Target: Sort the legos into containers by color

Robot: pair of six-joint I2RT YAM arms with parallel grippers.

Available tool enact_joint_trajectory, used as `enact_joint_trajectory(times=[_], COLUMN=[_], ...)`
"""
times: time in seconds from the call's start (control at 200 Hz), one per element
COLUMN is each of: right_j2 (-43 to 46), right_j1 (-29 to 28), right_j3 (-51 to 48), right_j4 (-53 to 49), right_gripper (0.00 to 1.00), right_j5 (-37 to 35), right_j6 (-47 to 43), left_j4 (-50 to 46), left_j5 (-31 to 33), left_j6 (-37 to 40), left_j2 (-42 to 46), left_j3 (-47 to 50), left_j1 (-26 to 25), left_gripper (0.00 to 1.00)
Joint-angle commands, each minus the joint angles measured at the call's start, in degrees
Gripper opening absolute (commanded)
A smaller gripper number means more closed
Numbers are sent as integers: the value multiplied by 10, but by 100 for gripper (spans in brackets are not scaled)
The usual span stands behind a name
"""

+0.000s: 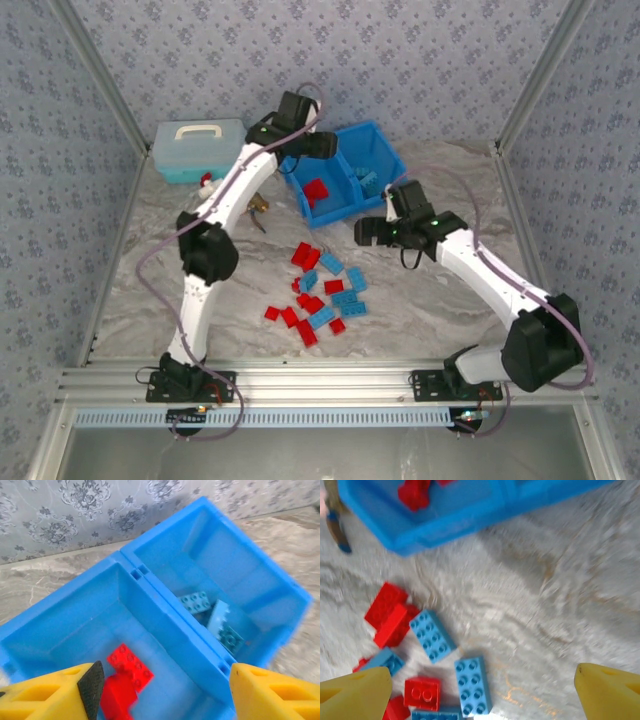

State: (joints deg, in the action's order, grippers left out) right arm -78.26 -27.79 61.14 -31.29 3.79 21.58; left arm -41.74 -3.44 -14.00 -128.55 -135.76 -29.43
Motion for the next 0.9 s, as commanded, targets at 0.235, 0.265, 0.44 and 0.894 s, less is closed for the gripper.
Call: enact_joint_trajectory(times=[0.235, 0.265, 0.44, 0.894], right_j2=[-127, -138, -187, -203], right_j1=[-77, -78, -86, -98], right_j3=[-45, -42, -22, -8], right_j4=[8, 9, 7, -18], right_gripper=[82, 80, 72, 28], right_j5=[-3, -6, 6, -80], right_j6=[-10, -13, -28, 7], left_j4=[177, 185, 178, 188], left_j5=[-46, -45, -32, -18], left_j6=[21, 19, 10, -8], left_j2=[368, 392, 501, 579], left_j3=[496, 531, 662, 743], left_j1=[-19, -19, -24, -27], left_gripper=[79, 79, 87, 99])
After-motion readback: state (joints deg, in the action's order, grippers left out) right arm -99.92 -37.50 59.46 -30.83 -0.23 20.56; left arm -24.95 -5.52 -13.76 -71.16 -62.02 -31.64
